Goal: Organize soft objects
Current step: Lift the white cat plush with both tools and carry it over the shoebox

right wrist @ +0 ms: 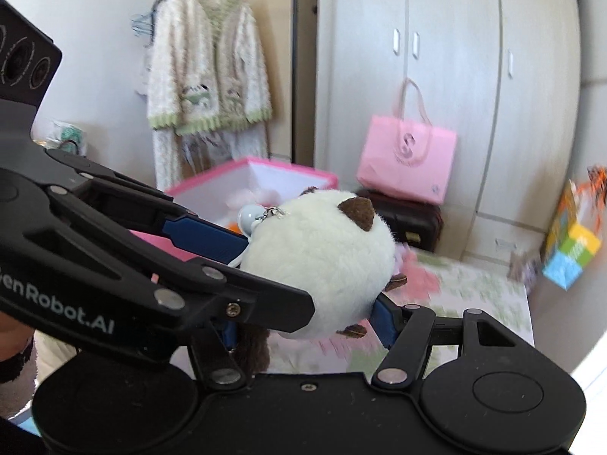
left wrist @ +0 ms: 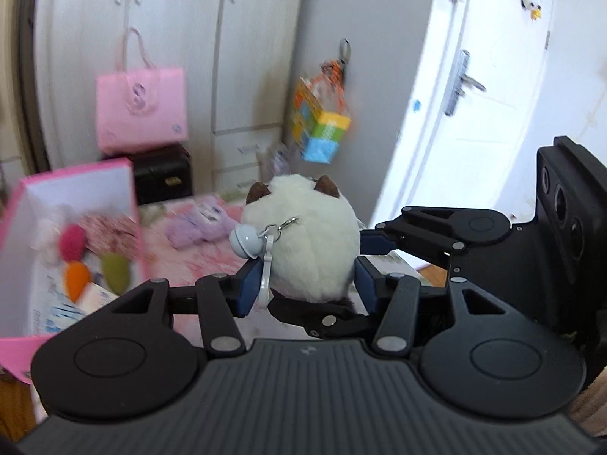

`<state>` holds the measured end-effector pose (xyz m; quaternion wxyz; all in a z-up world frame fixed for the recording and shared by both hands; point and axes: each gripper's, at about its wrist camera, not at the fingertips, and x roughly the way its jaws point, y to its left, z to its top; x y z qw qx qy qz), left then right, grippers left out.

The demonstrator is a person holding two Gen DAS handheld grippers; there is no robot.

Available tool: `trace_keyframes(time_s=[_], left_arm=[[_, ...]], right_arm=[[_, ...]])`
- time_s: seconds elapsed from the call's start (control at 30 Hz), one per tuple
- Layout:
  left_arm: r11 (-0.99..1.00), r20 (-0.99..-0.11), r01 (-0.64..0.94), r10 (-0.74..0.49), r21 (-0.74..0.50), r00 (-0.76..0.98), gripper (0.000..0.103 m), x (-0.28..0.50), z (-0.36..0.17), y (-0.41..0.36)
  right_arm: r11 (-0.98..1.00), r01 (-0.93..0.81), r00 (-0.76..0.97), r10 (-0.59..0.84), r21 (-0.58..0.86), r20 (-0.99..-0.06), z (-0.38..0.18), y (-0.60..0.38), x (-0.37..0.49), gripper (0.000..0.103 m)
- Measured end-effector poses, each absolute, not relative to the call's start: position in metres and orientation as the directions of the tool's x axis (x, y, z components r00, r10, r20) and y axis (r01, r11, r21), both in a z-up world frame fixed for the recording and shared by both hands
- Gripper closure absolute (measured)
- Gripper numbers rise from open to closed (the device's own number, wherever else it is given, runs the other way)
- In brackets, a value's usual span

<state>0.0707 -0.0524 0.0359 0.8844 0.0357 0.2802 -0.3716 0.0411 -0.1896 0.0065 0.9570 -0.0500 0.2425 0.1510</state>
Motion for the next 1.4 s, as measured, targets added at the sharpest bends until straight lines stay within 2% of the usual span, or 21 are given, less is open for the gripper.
trace_keyframes(time_s=[0.27, 0.6, 1.0, 1.4], left_arm=[[0.81, -0.46, 0.581, -0.548, -0.081, 0.699, 0.052, 0.083, 0.067, -0.012], [0.88, -0.435, 0.465, -0.456, -0.094, 0.776, 0.051, 0.122, 0.081, 0.038], [0.94, -0.543, 0.311, -0.335, -0.14, 0.77, 0.051, 0.193, 0.034, 0.073], [0.944, -0.6, 0.232, -0.329, -0.236, 0.729, 0.05, 0.229, 0.005, 0.1]], right_arm=[[0.916, -0.398, 0.856, 0.349, -0.053, -0.382, 0.035, -0.142, 0.065, 0.033], [0.853, -0.521, 0.805, 0.49, -0.004, -0.334, 0.051, -0.094, 0.12, 0.033], [0.763, -0.626, 0.662, 0.628, 0.158, -0.41, 0.009, -0.06, 0.204, 0.032], [0.742, -0.645, 0.576, 0.631, 0.185, -0.52, -0.015, -0.034, 0.248, 0.031]])
